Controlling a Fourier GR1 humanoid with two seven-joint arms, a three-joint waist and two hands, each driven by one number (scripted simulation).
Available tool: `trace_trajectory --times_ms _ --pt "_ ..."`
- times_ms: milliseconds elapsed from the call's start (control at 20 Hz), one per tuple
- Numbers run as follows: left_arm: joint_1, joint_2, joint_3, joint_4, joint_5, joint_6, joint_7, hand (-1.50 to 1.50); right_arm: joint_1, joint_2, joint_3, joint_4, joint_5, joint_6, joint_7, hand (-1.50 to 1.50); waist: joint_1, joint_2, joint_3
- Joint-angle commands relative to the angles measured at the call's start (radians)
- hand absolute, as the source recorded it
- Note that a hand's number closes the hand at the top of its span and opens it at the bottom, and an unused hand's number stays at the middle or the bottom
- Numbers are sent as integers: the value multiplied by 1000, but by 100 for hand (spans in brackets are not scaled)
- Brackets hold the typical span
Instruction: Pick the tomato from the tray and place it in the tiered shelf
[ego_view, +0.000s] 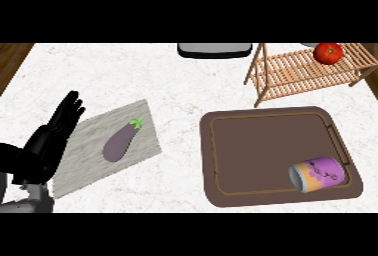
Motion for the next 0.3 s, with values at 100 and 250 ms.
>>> trace_trajectory --times_ms 100,250 --pt "-7 -24 -16 10 -22 21 -7 0 51 -190 -187 51 -156 156 8 -150 -3 5 1" --pt "12 -36 -14 -2 -19 25 -23 0 107 -239 -254 27 -227 217 11 -150 2 4 0"
